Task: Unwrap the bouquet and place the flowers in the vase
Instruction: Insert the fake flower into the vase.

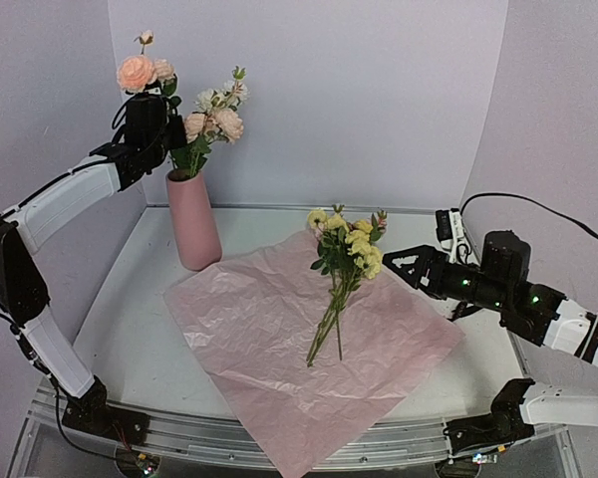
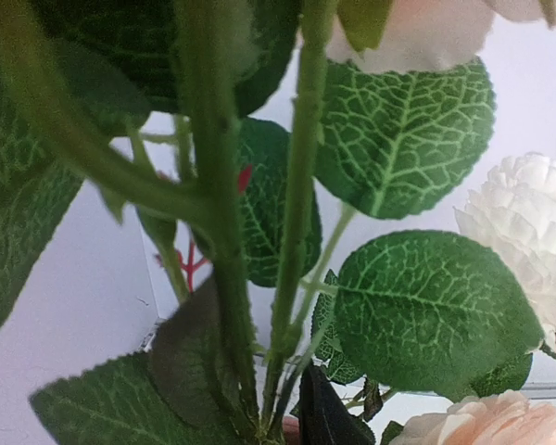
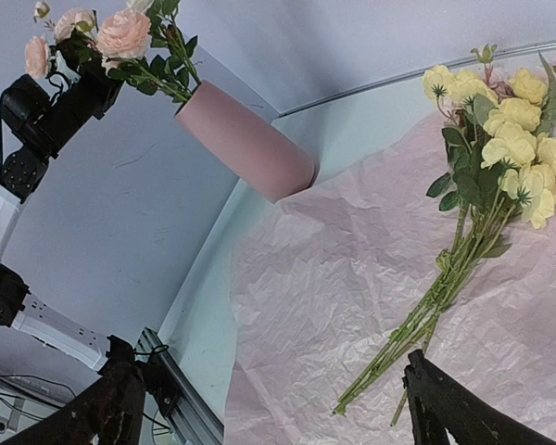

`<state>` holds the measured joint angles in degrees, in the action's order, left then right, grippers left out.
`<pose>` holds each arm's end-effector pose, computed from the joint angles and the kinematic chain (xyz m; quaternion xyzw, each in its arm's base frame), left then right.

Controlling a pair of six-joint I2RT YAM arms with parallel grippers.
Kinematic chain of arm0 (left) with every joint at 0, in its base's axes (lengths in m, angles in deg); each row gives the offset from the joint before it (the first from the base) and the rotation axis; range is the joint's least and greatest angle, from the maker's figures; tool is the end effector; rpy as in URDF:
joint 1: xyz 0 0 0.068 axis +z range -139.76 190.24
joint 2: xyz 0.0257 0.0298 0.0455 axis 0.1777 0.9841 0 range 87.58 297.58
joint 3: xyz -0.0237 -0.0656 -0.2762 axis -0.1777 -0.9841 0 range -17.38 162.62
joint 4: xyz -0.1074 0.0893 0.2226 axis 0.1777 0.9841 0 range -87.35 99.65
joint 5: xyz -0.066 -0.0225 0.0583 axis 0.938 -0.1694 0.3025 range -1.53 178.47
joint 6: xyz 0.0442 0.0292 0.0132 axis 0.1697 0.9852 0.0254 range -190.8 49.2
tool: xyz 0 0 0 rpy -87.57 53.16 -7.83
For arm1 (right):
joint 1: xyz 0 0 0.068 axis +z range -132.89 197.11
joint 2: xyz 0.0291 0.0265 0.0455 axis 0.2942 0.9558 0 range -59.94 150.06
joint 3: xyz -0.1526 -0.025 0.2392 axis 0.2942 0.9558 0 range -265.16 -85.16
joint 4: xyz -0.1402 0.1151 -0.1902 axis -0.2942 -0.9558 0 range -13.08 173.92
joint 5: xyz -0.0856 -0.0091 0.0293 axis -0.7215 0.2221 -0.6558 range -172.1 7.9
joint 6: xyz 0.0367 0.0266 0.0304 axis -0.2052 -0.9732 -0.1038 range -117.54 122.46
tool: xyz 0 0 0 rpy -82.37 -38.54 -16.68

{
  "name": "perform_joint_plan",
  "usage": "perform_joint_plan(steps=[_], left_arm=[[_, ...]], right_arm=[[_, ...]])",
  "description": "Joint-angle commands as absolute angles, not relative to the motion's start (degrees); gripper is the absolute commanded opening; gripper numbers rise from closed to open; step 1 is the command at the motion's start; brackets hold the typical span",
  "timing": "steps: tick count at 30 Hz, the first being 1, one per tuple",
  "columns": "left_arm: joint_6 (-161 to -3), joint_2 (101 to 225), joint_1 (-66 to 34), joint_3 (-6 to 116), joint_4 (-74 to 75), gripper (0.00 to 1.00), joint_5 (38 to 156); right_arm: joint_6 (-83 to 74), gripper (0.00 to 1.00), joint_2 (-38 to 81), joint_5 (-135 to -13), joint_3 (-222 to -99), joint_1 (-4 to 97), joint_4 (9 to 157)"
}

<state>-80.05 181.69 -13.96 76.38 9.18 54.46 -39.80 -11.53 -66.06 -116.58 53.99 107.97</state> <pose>0.3643 -0.1412 0.4352 -0.0993 0.7347 0.0270 0.6705 0.1524 0.1269 0.3189 -0.0736 0.6599 0.5439 0.5131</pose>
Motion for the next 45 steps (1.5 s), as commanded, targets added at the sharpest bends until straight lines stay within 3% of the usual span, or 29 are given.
perform_joint_plan(steps=[1, 7, 11, 22, 32, 39, 45], left_arm=[[-81.3, 181.4, -13.3, 79.1, 9.7, 0.25, 55.7], [-81.8, 181.0, -12.9, 77.8, 10.8, 0.26, 57.0], [-84.2, 181.4, -10.9, 77.5, 12.6, 0.15, 59.4], [-90.7, 181.6, -7.2, 73.6, 13.0, 0.16, 69.6], [-90.7, 182.4, -7.1, 72.1, 13.2, 0.25, 73.4], [-89.9, 179.9, -7.1, 69.7, 14.8, 0.5, 73.3], [-90.3, 174.5, -7.1, 63.9, 15.8, 0.55, 72.9]], right_arm=[[-39.9, 0.98, -11.8, -66.0, -116.9, 54.0, 110.5], [-40.0, 0.98, -11.4, -66.1, -117.1, 53.9, 110.5], [-39.9, 0.98, -11.1, -66.0, -117.3, 53.9, 110.6], [-39.9, 0.98, -9.9, -65.5, -118.0, 53.9, 110.6], [-39.8, 0.98, -9.1, -65.5, -118.4, 53.9, 110.6], [-39.8, 0.98, -8.9, -65.7, -118.2, 53.9, 110.6], [-39.8, 0.98, -8.5, -65.7, -118.1, 53.9, 110.6]])
